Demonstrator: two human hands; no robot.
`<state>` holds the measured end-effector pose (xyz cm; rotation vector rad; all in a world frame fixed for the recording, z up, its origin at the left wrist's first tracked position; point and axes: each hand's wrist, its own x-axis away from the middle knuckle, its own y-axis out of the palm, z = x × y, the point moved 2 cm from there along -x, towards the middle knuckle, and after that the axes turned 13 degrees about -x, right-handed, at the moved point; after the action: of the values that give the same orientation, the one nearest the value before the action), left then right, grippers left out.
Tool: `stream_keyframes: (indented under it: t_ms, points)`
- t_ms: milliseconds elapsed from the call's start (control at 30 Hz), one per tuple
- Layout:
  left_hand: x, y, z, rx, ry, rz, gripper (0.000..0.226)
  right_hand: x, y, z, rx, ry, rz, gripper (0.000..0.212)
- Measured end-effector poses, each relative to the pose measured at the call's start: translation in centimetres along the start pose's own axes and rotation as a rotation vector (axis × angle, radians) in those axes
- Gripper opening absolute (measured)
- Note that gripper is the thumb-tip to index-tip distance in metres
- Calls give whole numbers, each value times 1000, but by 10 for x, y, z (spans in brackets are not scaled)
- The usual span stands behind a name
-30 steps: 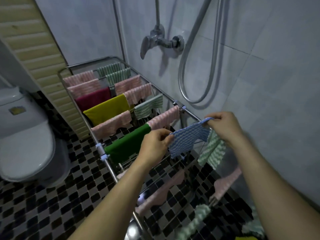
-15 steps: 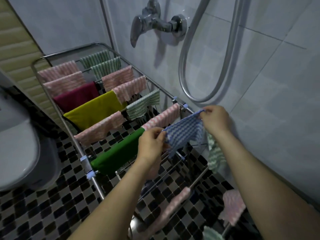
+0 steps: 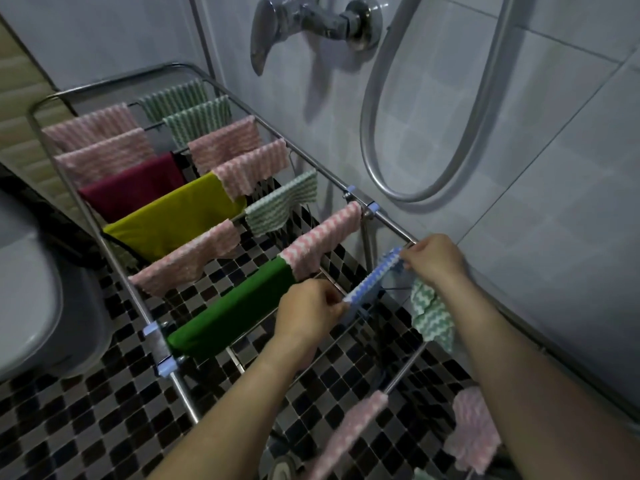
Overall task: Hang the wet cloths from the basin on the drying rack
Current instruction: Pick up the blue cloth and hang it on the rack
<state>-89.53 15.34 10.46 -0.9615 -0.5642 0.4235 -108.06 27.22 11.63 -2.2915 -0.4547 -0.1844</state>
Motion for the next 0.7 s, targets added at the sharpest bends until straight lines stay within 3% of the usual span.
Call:
stream_keyframes:
  t_ms: [233, 533, 700]
  points:
    - [-6, -1, 3, 31, 49, 3, 11, 0, 2, 0, 99, -63, -48, 38]
    - [-6, -11, -1, -78, 186, 2, 10, -3, -6, -5, 339, -56, 117, 35]
    - [-6, -11, -2, -135, 212, -13, 9, -5, 1, -2, 232, -82, -2, 44]
